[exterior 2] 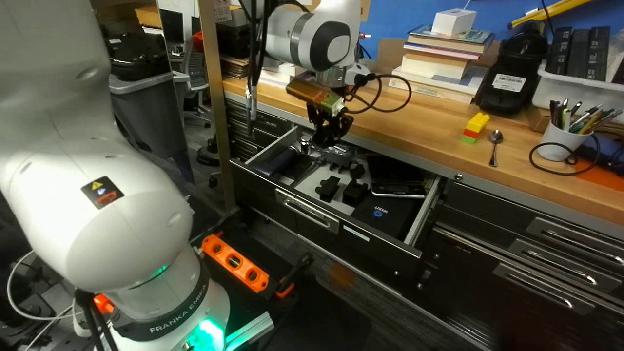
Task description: Put the black objects inside the open drawer
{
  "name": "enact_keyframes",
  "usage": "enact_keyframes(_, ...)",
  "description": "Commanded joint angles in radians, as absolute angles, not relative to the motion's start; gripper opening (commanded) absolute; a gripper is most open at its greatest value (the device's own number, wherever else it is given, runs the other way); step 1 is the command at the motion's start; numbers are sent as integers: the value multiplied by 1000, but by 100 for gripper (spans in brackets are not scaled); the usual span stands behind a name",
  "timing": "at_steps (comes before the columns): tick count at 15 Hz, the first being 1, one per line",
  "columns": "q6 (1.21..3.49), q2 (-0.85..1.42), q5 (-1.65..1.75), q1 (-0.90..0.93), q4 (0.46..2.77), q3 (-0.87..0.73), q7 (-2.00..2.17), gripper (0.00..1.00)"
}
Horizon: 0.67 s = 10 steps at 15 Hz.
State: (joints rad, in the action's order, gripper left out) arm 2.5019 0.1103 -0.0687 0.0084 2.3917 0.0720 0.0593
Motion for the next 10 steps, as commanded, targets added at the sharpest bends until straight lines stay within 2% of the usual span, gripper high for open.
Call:
enact_keyframes(1,2669,34,-62,33,2563,61,118,26)
enact_keyframes(5,2815,87,-92,30,2614,66,89,26)
enact_keyframes(10,2871,151,-143,33,2616,102,54,26)
